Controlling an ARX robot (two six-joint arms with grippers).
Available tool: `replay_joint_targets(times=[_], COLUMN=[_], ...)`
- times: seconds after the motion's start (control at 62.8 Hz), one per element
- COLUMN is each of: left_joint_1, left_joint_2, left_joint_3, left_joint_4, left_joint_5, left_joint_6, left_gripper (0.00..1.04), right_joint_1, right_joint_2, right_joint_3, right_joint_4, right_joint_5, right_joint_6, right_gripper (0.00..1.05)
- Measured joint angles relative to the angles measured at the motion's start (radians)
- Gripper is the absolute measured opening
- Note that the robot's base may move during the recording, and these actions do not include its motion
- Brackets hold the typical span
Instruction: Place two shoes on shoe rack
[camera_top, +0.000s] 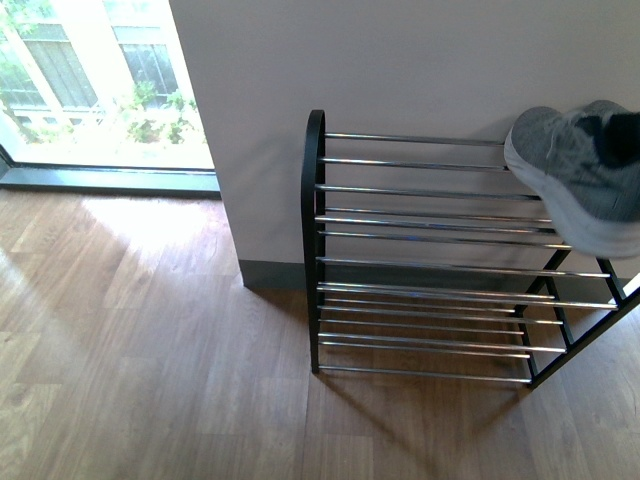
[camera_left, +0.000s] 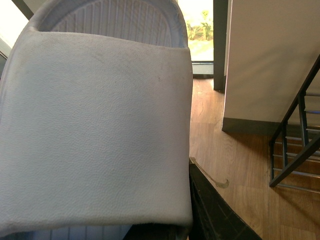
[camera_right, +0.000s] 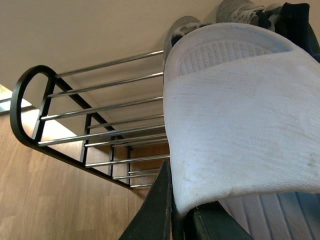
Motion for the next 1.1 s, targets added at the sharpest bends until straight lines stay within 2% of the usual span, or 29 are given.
replay_joint_targets(times=[0.382,0.414,0.462,0.494,0.509,0.589,0.637,0.812,0.955,1.099], left_joint_1=[0.000,0.000,0.000,0.000,0.000,0.000,0.000,0.000,-0.001,-0.001], left_joint_2=[0.000,0.000,0.000,0.000,0.000,0.000,0.000,0.000,0.000,0.000], left_joint_3=[0.000,0.000,0.000,0.000,0.000,0.000,0.000,0.000,0.000,0.000], left_joint_4=[0.000,0.000,0.000,0.000,0.000,0.000,0.000,0.000,0.000,0.000], left_joint_5=[0.000,0.000,0.000,0.000,0.000,0.000,0.001,0.000,0.000,0.000], left_joint_6=[0.000,0.000,0.000,0.000,0.000,0.000,0.000,0.000,0.000,0.000], left_gripper=[0.02,0.02,0.02,0.02,0.02,0.02,0.02,0.02,0.02,0.02], right_joint_1=[0.000,-0.007,-0.025,-0.027,-0.026,0.000,0.027,0.186,0.325,0.410], right_joint_2=[0.000,0.008,0.045,0.054,0.059,0.051,0.040,0.088,0.227,0.394], right_joint_3=[0.000,-0.005,-0.026,-0.030,-0.030,-0.008,0.019,0.172,0.340,0.510], right_joint_4=[0.000,0.024,0.173,0.224,0.259,0.274,0.247,0.105,0.018,-0.058], right_joint_5=[-0.001,-0.033,-0.192,-0.232,-0.285,-0.335,-0.317,-0.149,0.002,0.121], right_joint_6=[0.000,-0.013,-0.058,-0.066,-0.076,-0.087,-0.086,-0.026,0.065,0.138], right_gripper=[0.02,0.02,0.02,0.02,0.02,0.02,0.02,0.02,0.02,0.02])
